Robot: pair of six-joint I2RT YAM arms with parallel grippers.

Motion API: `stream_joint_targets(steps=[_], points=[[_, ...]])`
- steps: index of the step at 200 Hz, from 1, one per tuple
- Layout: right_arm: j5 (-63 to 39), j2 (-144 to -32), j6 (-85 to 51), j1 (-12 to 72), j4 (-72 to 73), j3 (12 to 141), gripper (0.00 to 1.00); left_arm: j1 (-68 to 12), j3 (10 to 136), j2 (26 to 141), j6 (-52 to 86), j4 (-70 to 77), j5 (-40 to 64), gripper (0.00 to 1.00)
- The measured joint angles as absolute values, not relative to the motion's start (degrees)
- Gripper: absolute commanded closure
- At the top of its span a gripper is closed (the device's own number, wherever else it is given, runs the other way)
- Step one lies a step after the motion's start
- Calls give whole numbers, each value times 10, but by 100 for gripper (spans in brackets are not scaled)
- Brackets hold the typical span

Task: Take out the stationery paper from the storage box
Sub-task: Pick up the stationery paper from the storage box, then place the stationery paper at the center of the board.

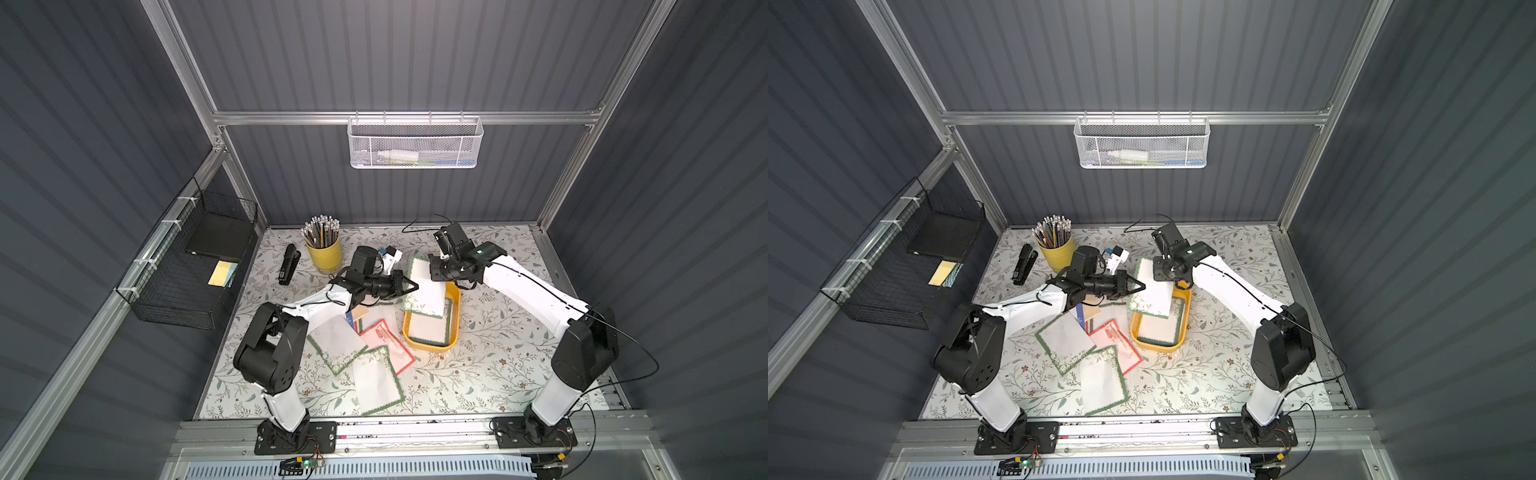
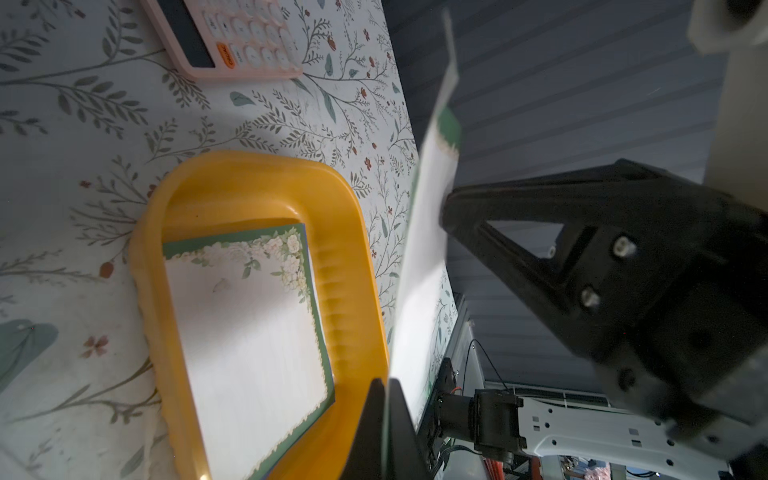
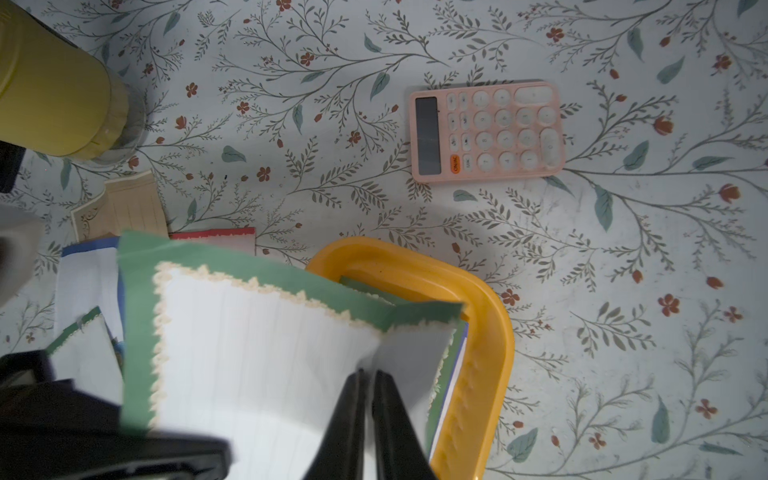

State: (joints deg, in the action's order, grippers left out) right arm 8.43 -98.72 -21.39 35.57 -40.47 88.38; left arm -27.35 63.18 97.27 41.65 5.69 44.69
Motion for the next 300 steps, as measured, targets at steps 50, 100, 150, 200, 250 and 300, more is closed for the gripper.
stream_joint_targets(steps=[50, 100, 150, 200, 250, 300], points=[[101, -987, -220, 355, -404, 882, 73, -169, 586, 830, 371, -54, 421, 100], [105, -987, -220, 355, -404, 879, 72, -106, 569, 746, 326, -188, 393, 100], [105, -987, -220, 355, -404, 874, 73, -11, 517, 718, 281, -299, 368, 100], [105, -987, -220, 355, -405, 864, 72, 101, 503, 697, 251, -337, 366, 100], [107, -987, -220, 354, -405, 863, 73, 167, 476, 734, 227, -303, 380, 100], [108, -987, -218, 348, -405, 854, 73, 204, 471, 785, 211, -262, 393, 98]])
